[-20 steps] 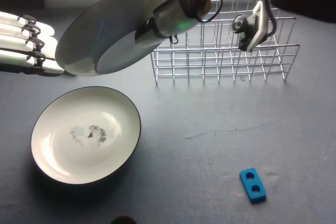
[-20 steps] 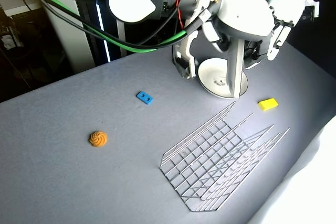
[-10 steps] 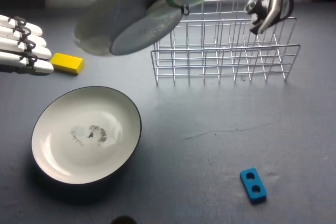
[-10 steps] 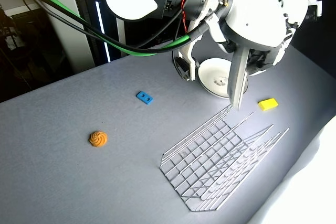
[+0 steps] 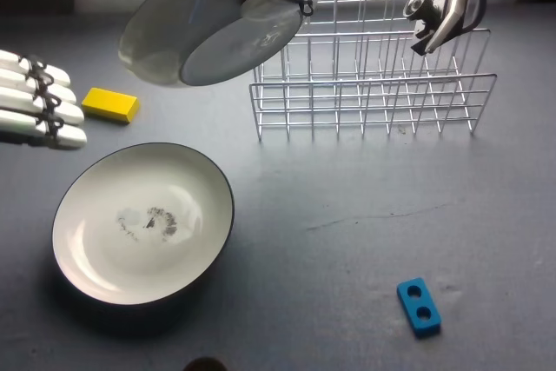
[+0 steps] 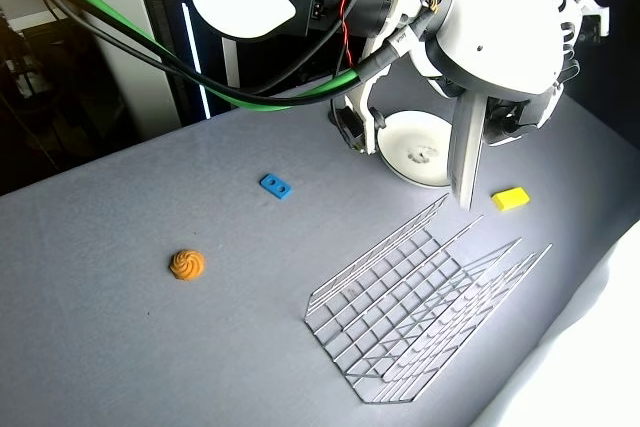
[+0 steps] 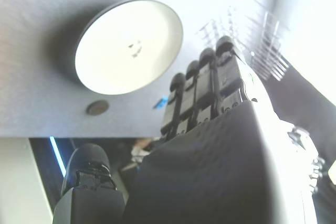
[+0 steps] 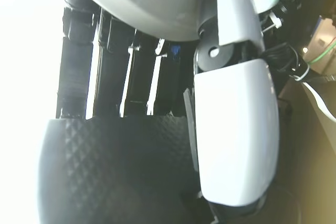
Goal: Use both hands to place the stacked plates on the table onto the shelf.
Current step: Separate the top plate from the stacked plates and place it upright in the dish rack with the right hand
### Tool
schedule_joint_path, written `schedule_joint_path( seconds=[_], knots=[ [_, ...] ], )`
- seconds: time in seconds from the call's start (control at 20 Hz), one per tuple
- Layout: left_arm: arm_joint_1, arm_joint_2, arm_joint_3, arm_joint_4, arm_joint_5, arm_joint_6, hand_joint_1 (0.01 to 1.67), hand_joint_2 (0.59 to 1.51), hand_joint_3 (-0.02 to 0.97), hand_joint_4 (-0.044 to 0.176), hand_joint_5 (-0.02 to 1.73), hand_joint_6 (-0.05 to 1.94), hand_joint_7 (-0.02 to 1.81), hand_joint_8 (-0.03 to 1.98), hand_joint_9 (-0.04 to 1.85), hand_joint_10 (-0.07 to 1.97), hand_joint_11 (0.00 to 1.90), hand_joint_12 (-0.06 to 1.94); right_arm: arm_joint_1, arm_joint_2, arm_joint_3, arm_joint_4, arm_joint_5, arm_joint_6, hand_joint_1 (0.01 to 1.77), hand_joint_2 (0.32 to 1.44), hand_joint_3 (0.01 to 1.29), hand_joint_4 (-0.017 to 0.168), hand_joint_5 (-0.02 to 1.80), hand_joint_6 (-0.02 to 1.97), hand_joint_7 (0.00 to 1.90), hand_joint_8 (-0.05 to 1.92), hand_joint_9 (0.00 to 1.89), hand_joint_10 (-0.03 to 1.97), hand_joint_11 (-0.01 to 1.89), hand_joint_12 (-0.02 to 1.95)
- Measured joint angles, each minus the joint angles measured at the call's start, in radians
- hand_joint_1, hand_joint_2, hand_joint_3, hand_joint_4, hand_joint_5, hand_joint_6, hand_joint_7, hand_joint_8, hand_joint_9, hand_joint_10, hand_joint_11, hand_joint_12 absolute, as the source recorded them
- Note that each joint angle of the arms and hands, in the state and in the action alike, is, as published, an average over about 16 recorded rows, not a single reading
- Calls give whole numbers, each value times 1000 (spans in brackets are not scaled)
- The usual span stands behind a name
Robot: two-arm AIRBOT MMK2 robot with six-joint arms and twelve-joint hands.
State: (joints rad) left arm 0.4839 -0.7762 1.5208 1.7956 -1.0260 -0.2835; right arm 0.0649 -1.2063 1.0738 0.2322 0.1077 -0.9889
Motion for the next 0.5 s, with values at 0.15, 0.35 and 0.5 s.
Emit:
schedule_joint_path(
  seconds=[0.15, 0.35, 0.5],
  knots=[
    [12, -3, 0, -1, 4, 0, 13, 1098, 17, 1, 22, 12, 21, 15, 21, 17, 17, -9, 0, 0, 2, 17, 8, -6, 1246, 932, 14, 9, 1037, 840, 1187, 637, 1378, 19, 986, 831],
    [26, -6, 0, -1, 9, 0, 13, 1099, 18, 1, 22, 12, 21, 15, 20, 17, 17, -9, 0, 1, 5, 38, 26, -18, 1245, 932, 15, 9, 1041, 828, 1187, 631, 1378, 20, 980, 830],
    [30, -7, 0, -1, 11, 0, 13, 1099, 18, 1, 22, 12, 21, 15, 21, 17, 17, -9, -1, 3, 8, 56, 38, -28, 1245, 932, 15, 10, 1043, 819, 1185, 638, 1377, 20, 974, 831]
  ],
)
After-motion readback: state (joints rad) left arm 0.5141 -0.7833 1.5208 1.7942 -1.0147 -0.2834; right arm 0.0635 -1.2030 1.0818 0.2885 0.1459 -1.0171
